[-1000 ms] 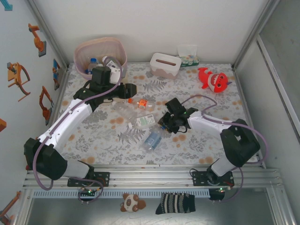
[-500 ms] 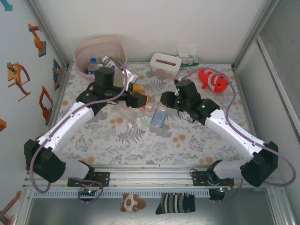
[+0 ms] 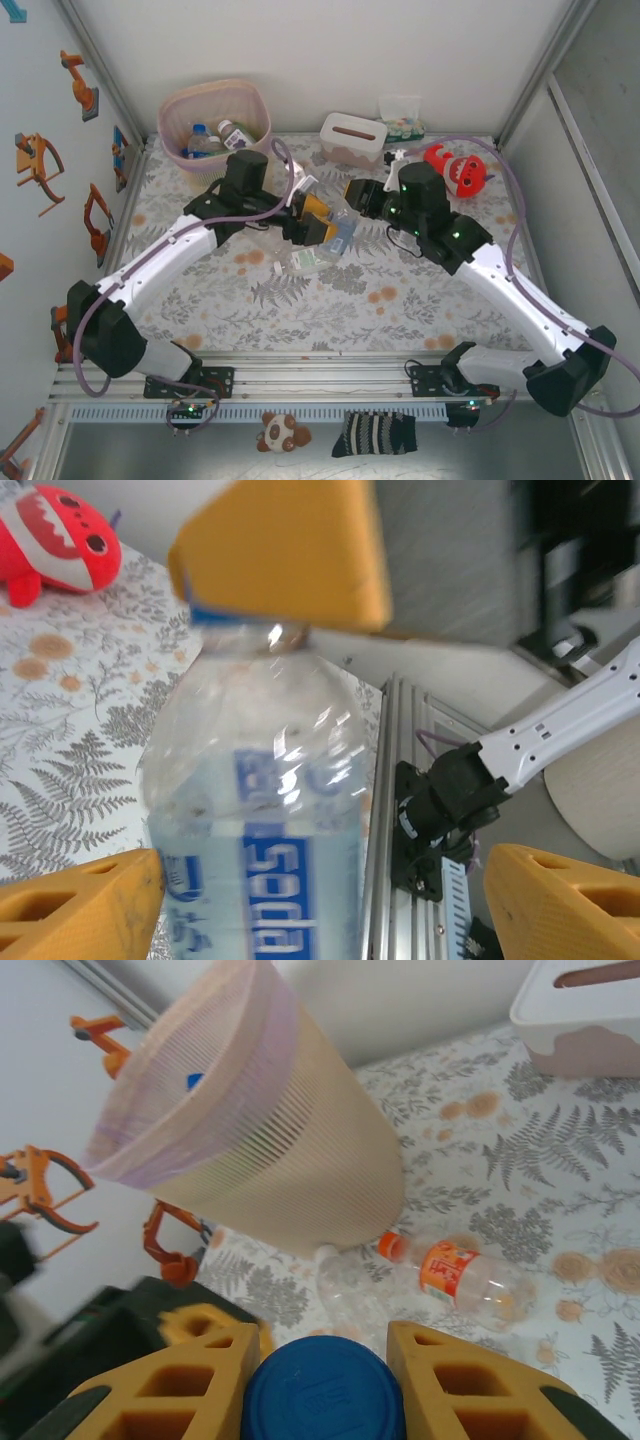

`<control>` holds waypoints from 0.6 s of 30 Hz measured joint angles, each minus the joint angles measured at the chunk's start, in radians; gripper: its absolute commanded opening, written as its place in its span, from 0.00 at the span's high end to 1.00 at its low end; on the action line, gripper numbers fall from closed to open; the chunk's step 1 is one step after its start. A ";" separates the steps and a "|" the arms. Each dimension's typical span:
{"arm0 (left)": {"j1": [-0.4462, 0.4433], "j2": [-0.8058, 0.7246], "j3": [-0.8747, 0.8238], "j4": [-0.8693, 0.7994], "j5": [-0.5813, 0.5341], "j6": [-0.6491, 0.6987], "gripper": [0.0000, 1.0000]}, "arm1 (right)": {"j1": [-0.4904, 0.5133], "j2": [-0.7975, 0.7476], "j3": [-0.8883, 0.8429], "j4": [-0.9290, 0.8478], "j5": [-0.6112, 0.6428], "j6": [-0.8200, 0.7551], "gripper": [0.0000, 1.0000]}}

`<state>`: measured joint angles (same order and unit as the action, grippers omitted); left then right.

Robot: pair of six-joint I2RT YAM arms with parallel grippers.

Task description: Put the plastic bottles in the bin

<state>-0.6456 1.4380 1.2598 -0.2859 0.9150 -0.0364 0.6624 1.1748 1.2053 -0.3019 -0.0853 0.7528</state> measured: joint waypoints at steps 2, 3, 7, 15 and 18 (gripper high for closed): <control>-0.008 0.011 0.000 -0.004 0.005 0.005 0.24 | 0.000 -0.015 0.006 0.017 -0.008 0.011 0.79; -0.011 0.013 0.000 -0.007 0.007 0.008 0.25 | 0.000 -0.021 0.008 0.024 -0.011 0.014 0.79; -0.019 0.014 0.001 -0.014 0.019 0.018 0.36 | 0.000 -0.040 0.015 0.043 -0.020 0.027 0.79; -0.021 0.014 0.009 -0.028 0.023 0.045 0.50 | 0.000 -0.043 0.016 0.049 -0.023 0.036 0.61; -0.022 0.012 0.011 -0.031 0.004 0.050 0.52 | 0.000 -0.043 0.018 0.045 -0.021 0.036 0.37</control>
<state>-0.6674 1.4498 1.2705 -0.3164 0.9192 0.0132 0.6624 1.1316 1.2236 -0.2569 -0.1066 0.7887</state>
